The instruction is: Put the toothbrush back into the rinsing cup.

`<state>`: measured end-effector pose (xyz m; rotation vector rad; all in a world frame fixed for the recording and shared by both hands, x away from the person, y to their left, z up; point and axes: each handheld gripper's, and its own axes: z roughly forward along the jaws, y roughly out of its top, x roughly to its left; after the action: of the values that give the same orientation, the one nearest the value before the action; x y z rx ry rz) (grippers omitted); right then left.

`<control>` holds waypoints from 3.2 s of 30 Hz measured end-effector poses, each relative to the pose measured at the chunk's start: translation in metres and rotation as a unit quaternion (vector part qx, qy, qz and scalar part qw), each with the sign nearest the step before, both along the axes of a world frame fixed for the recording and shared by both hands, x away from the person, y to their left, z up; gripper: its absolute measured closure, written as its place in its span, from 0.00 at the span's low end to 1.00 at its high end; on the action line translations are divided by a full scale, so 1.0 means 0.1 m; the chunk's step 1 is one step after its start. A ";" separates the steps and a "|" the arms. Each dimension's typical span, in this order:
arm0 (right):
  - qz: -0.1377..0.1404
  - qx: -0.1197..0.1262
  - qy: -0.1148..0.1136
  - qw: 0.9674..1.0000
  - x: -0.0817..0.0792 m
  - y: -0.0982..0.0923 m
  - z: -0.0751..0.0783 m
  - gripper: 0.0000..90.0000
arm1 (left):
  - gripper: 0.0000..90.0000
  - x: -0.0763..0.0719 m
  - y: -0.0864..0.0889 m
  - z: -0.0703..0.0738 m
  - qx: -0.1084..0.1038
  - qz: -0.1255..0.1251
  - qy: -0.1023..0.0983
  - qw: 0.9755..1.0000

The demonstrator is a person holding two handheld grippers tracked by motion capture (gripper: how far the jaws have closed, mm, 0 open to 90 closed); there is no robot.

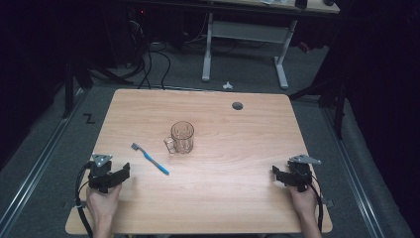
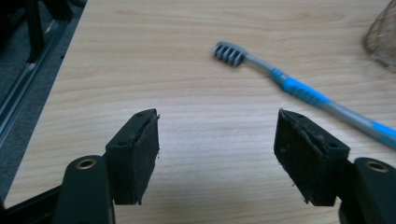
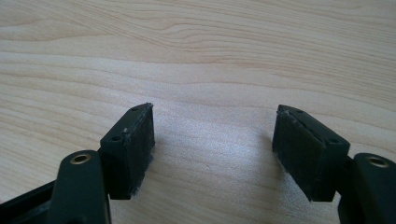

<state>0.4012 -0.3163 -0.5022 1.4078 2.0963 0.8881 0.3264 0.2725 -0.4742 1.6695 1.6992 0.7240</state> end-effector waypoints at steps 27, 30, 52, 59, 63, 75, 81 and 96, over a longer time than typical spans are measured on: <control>0.003 0.000 0.000 1.000 0.00 0.01 0.00 0.33 | 0.35 0.49 -0.37 0.21 0.025 -0.060 0.089 0.994; 0.004 0.000 0.000 1.000 0.00 0.01 0.00 0.33 | 0.37 0.57 -0.42 0.21 0.026 -0.064 0.095 0.993; 0.007 0.000 0.000 1.000 -0.01 0.01 0.00 0.33 | 0.42 0.98 -0.62 0.08 0.034 -0.053 0.167 0.984; 0.007 0.000 0.000 1.000 -0.01 0.01 0.00 0.33 | 0.42 1.03 -0.63 0.02 0.040 -0.044 0.181 0.982; 0.007 0.000 0.000 1.000 -0.01 0.01 0.00 0.33 | 0.44 1.05 -0.63 -0.01 0.038 -0.042 0.187 0.981; 0.007 0.000 0.000 1.000 -0.01 0.02 0.00 0.33 | 0.58 1.06 -0.60 -0.02 0.037 -0.042 0.195 0.979; 0.008 0.000 0.000 1.000 -0.01 0.02 0.00 0.33 | 0.65 1.07 -0.56 -0.01 0.034 -0.041 0.199 0.979; 0.008 0.000 0.000 1.000 -0.01 0.02 0.00 0.33 | 0.77 1.07 -0.47 0.01 0.036 -0.043 0.213 0.975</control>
<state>0.4004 -0.3146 -0.5022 1.3933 2.1103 0.8945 0.4335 0.2255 -0.4731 2.0466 1.8858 0.4070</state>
